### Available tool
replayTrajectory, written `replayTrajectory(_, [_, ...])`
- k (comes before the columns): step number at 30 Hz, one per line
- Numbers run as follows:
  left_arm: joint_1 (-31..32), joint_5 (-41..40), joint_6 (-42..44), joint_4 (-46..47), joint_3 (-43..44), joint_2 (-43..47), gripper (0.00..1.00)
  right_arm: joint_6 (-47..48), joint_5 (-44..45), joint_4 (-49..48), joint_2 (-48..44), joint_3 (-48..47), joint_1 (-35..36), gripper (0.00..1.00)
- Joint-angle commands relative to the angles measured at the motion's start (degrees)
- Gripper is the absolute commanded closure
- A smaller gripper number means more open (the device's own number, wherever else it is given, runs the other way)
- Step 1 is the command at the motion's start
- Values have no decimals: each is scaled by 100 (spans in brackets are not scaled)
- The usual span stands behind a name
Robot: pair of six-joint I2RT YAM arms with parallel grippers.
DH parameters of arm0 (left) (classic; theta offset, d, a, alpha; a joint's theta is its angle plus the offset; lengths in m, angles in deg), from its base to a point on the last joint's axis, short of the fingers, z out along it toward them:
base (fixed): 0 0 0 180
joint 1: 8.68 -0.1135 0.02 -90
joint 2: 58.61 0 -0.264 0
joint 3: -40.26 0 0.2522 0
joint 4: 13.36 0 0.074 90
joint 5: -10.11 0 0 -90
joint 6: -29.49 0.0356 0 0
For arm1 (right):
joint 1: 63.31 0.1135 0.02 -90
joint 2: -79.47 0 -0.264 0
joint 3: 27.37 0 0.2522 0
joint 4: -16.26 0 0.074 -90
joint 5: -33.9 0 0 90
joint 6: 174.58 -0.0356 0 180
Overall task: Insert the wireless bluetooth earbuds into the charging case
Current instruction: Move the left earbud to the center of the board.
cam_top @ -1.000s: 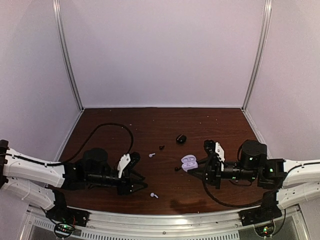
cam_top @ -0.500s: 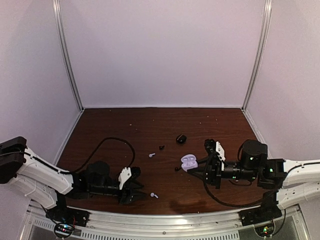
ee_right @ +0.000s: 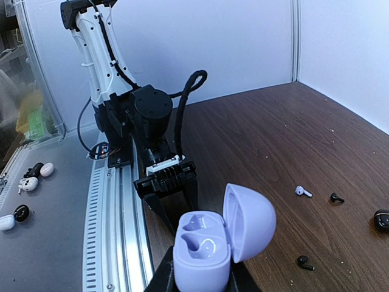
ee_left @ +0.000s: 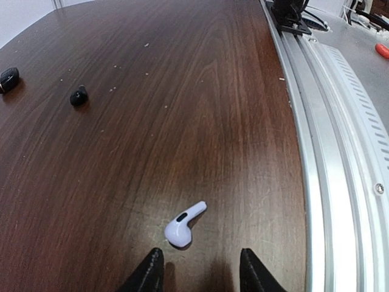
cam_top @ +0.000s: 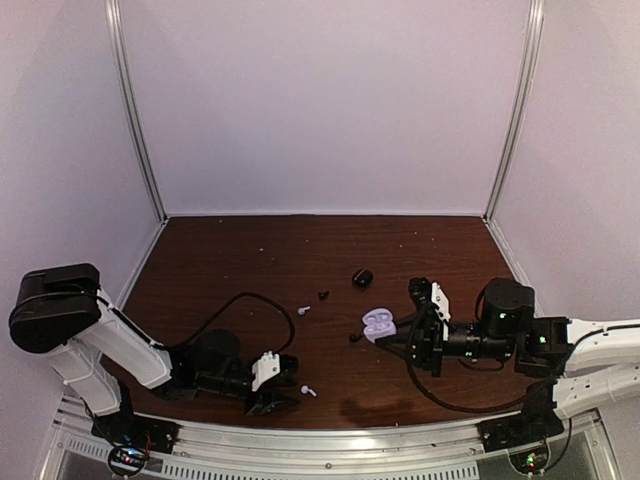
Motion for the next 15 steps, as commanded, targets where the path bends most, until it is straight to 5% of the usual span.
replayTrajectory(1, [-116, 467, 531, 472, 212, -316, 56, 7, -59, -9, -49, -92, -38, 87])
replayTrajectory(15, [-325, 792, 1196, 28, 709, -969, 60, 67, -112, 97, 34, -242, -66, 87])
